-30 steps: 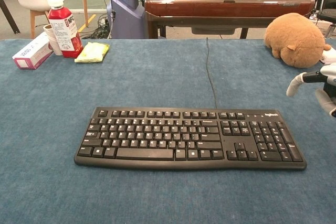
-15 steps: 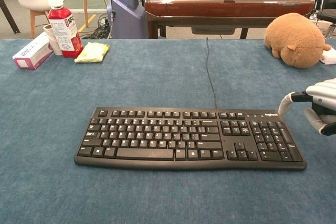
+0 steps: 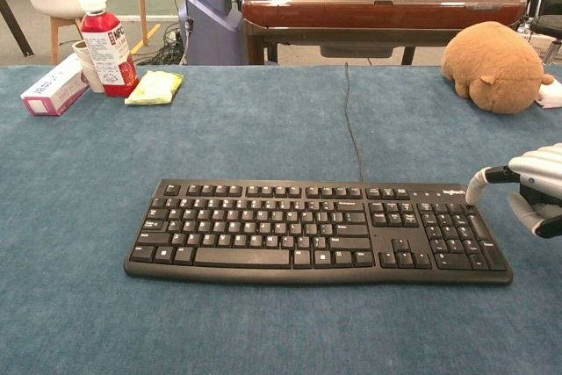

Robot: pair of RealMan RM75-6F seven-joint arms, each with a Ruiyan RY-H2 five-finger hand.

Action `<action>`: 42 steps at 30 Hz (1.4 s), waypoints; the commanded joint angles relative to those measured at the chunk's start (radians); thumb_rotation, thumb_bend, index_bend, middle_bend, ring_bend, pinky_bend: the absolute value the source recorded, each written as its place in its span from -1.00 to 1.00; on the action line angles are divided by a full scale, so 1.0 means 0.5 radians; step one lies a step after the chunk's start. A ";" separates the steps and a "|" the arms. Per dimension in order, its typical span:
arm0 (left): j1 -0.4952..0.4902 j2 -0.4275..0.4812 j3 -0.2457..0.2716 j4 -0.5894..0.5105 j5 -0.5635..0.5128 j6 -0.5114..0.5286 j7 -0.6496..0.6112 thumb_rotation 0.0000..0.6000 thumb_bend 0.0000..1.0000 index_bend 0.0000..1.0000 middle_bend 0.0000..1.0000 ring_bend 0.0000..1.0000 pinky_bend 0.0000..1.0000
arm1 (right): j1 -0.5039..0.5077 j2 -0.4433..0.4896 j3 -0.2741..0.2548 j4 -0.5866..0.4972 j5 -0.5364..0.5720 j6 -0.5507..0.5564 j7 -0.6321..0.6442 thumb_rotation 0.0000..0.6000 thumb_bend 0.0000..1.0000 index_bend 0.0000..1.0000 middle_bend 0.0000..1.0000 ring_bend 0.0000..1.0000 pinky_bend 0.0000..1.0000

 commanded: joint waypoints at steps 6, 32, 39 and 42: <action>0.001 0.003 -0.002 -0.001 -0.002 0.000 -0.005 1.00 -0.03 0.06 0.62 0.29 0.72 | 0.017 -0.016 -0.010 0.004 -0.008 -0.003 -0.008 1.00 1.00 -0.38 1.00 0.95 1.00; -0.001 -0.006 -0.002 0.005 0.005 -0.008 0.021 1.00 -0.03 0.05 0.62 0.29 0.72 | -0.211 0.296 -0.072 -0.254 -0.437 0.691 0.155 1.00 0.92 -0.19 0.66 0.61 1.00; -0.002 -0.007 -0.002 -0.001 0.007 -0.009 0.040 1.00 -0.03 0.05 0.62 0.28 0.72 | -0.340 0.396 -0.101 -0.265 -0.529 0.918 0.220 1.00 0.88 -0.16 0.40 0.37 0.97; 0.000 -0.007 -0.005 -0.005 0.007 -0.001 0.039 1.00 -0.03 0.05 0.61 0.28 0.72 | -0.396 0.407 -0.109 -0.255 -0.545 0.997 0.260 1.00 0.85 -0.16 0.31 0.27 0.89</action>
